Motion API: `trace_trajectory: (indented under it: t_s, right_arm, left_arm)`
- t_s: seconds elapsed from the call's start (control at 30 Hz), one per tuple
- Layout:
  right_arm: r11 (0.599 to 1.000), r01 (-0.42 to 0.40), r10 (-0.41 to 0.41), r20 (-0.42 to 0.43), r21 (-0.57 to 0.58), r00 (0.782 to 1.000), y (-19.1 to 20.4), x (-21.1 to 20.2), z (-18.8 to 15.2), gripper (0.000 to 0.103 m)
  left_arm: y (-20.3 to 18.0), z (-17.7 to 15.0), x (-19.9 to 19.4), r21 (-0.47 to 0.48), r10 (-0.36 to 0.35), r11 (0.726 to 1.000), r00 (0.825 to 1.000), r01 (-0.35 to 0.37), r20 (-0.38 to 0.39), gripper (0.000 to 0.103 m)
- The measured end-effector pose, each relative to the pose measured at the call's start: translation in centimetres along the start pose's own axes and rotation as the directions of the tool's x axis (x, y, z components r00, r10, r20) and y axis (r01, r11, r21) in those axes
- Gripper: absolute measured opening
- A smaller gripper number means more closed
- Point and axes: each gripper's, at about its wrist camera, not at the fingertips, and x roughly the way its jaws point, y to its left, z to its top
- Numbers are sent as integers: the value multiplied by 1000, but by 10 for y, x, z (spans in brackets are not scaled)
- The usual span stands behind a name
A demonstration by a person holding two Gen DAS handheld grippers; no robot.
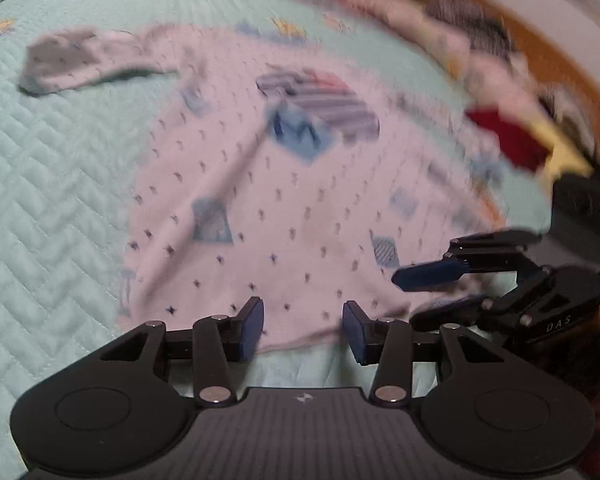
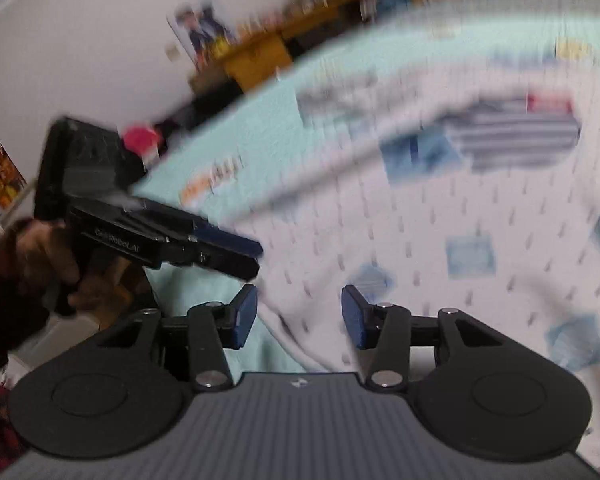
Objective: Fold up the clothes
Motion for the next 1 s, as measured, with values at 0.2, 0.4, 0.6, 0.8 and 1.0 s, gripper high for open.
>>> trace_trajectory:
  t_s: [0.2, 0.4, 0.6, 0.8, 1.0]
  right_arm:
    - [974, -138, 111, 157, 178, 981, -24, -40, -6, 50]
    - [921, -81, -106, 448, 380, 888, -78, -113, -4, 61]
    - [837, -59, -280, 519, 543, 807, -126, -143, -1, 67]
    - [733, -36, -377, 449, 680, 810, -183, -116, 35, 67]
    - [630, -31, -408, 364, 776, 837, -229, -81, 65, 67]
  left_arm:
    - [8, 21, -10, -54, -58, 997, 996, 62, 70, 50]
    - [88, 79, 10, -468, 192, 883, 943, -45, 273, 68]
    - [141, 98, 67, -700, 111, 701, 949, 136, 295, 67]
    - [161, 116, 99, -759, 49, 599, 934, 256, 354, 62]
    - [181, 131, 122, -779, 69, 579, 937, 242, 342, 14]
